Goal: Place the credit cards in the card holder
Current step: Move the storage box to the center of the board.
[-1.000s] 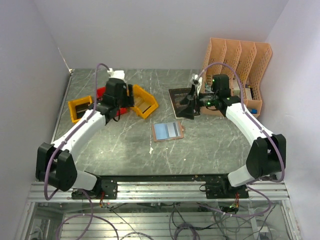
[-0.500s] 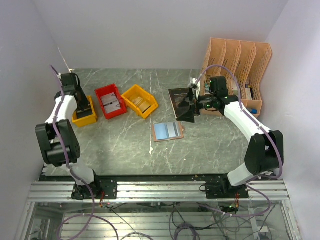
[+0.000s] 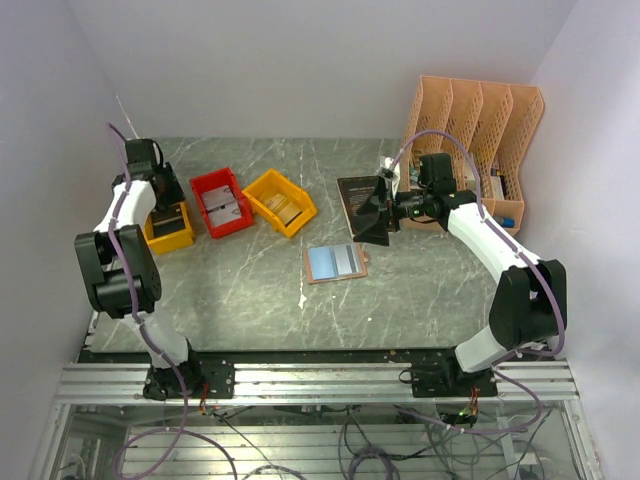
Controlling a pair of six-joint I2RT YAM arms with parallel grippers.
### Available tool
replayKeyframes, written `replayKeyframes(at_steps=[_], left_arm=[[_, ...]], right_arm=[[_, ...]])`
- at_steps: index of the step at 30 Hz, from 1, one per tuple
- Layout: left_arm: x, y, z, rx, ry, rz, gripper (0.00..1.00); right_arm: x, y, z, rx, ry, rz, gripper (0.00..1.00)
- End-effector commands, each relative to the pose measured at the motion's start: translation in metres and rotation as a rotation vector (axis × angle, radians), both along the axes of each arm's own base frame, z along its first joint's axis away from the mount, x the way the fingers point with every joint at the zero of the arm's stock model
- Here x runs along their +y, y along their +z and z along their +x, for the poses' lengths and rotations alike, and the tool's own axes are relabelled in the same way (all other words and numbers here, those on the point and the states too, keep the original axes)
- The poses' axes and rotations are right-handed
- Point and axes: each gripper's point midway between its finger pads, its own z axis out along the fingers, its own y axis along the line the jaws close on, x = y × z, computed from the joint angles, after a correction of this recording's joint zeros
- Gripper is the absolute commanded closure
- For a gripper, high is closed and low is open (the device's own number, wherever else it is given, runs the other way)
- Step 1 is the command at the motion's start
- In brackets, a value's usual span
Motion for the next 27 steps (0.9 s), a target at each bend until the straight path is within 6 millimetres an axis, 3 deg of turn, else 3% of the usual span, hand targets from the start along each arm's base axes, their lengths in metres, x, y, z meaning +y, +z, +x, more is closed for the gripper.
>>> replayKeyframes(at_steps=[1,17,21,27], left_arm=[[-0.009,-0.007,0.004,0.026,-0.068,-0.028,0.48],[-0.018,-0.034,-0.003,0.148,-0.190,0.065,0.61],[-0.017,-0.035,-0.015,0.165,-0.206,0.091,0.70],[-0.019,-0.029,-0.046,0.160,-0.259,0.137,0.75]], right_arm=[[0.000,-0.003,0.003,-0.006,0.004,-0.005,0.00],[0.000,-0.005,0.004,0.002,0.010,-0.013,0.01],[0.000,-0.006,0.004,0.007,0.008,-0.015,0.00],[0.001,-0.005,0.003,0.011,0.016,-0.011,0.00]])
